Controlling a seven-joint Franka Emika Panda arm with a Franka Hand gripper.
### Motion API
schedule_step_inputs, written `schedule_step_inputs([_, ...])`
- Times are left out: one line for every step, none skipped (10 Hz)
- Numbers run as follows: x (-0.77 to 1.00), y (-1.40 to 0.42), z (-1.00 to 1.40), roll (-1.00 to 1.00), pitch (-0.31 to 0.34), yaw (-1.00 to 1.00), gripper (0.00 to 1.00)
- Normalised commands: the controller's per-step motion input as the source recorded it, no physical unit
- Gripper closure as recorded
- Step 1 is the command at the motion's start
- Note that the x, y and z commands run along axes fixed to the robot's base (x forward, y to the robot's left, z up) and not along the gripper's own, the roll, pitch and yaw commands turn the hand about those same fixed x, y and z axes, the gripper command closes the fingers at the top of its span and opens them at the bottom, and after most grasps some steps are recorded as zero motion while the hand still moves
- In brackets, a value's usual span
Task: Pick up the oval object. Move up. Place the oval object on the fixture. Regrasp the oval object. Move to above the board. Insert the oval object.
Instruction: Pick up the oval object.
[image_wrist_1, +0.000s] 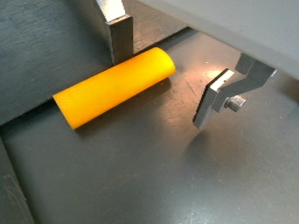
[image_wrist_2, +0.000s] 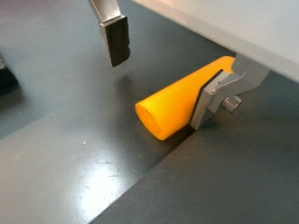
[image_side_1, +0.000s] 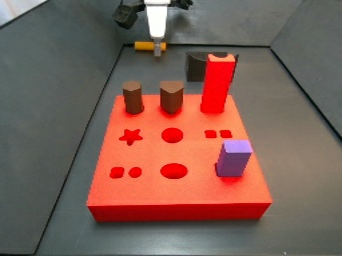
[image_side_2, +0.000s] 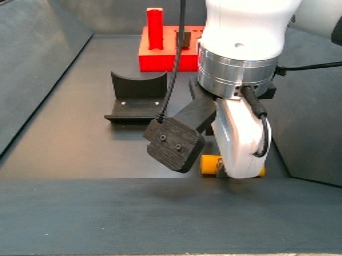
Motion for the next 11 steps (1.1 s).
schedule_step_inputs([0.00, 0.00, -0.39, -0.30, -0.243, -0.15, 0.00])
schedule_step_inputs([0.00, 0.00, -0.30, -0.28, -0.196, -0.17, 0.00])
schedule_step_inputs([0.00, 0.00, -0.14, -0.22, -0.106, -0.27, 0.00])
schedule_step_inputs([0.00, 0.00, -0.27, -0.28, -0.143, -0.41, 0.00])
schedule_step_inputs([0.00, 0.02, -0.36, -0.33, -0.194, -0.38, 0.00])
schedule_step_inputs([0.00, 0.01, -0.22, -0.24, -0.131, -0.32, 0.00])
schedule_step_inputs([-0.01, 0.00, -0.33, -0.17, -0.131, -0.30, 0.00])
schedule_step_inputs([0.00, 0.00, -0.31, -0.16, -0.147, -0.26, 0.00])
schedule_step_inputs([0.00, 0.09, -0.27, -0.16, -0.156, -0.11, 0.00])
schedule_step_inputs([0.00, 0.07, -0.10, -0.04, -0.029, -0.07, 0.00])
schedule_step_inputs([0.00, 0.00, -0.01, -0.02, -0.029, 0.00, 0.00])
